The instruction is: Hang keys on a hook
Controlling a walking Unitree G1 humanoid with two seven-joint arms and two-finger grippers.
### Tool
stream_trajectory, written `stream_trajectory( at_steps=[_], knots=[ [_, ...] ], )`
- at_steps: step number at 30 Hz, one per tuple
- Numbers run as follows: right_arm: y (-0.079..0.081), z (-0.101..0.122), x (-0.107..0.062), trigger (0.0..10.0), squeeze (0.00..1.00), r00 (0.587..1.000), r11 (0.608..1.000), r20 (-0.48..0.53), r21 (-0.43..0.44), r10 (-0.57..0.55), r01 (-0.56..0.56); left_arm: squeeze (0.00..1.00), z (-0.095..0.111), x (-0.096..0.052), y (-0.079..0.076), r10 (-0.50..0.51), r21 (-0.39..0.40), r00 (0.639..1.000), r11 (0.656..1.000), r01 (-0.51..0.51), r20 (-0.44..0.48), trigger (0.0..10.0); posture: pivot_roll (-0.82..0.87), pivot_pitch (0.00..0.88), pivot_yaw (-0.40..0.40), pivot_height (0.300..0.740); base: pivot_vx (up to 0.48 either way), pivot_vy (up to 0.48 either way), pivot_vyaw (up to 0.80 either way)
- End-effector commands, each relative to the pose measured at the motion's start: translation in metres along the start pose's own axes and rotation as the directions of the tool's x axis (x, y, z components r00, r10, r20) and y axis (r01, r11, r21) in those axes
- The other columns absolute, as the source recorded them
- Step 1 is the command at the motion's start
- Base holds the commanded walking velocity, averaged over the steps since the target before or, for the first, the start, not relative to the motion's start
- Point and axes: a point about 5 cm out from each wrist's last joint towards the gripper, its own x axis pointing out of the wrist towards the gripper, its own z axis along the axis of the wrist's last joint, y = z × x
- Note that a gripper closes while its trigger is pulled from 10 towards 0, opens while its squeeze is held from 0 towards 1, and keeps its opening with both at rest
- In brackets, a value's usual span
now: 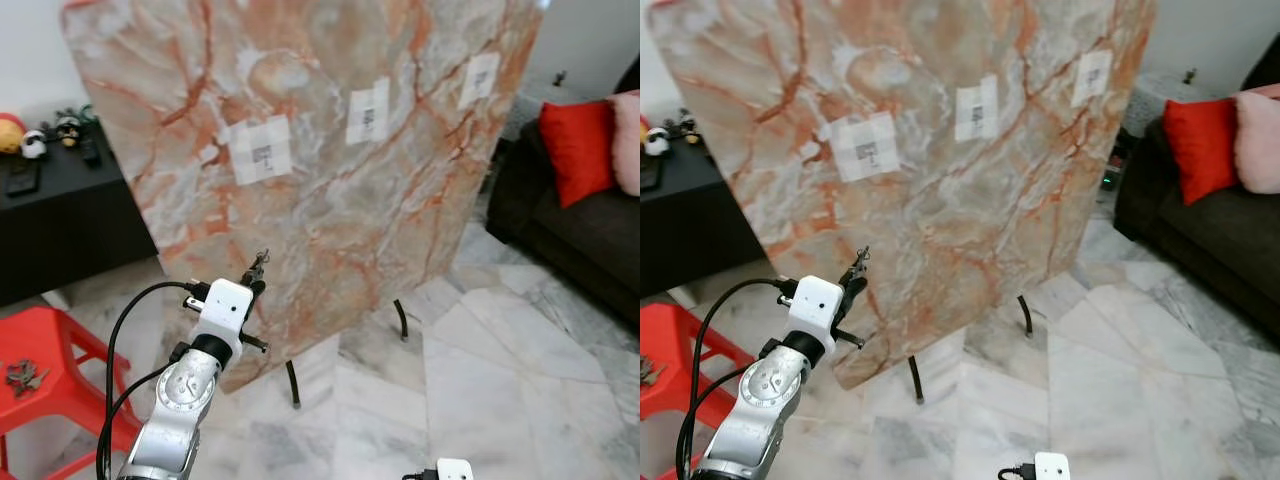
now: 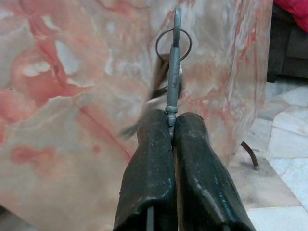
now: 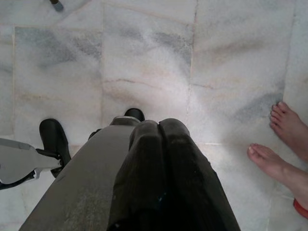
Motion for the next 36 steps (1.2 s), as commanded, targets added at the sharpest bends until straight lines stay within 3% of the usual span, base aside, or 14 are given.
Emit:
stream_trajectory(
  at_steps=[1,36],
  knots=[
    [-0.0009,0.0022,0.0002,10.0,0.00,1.000,1.000,0.008,0.007,-0.005,0.005,0.00,0.0032,0.0002,0.0000,-0.005,0.000,1.000,1.000,0.005,0.017,10.0,0.05,0.000,-0.051,0.740,0.000,0.000,0.00],
    [-0.0009,0.0030,0.0004,10.0,0.00,1.000,1.000,0.007,0.000,0.002,-0.002,0.00,0.0043,0.0005,0.0001,0.000,-0.005,1.000,1.000,0.000,0.022,10.0,0.05,0.000,-0.057,0.740,0.000,0.000,0.00]
  ],
)
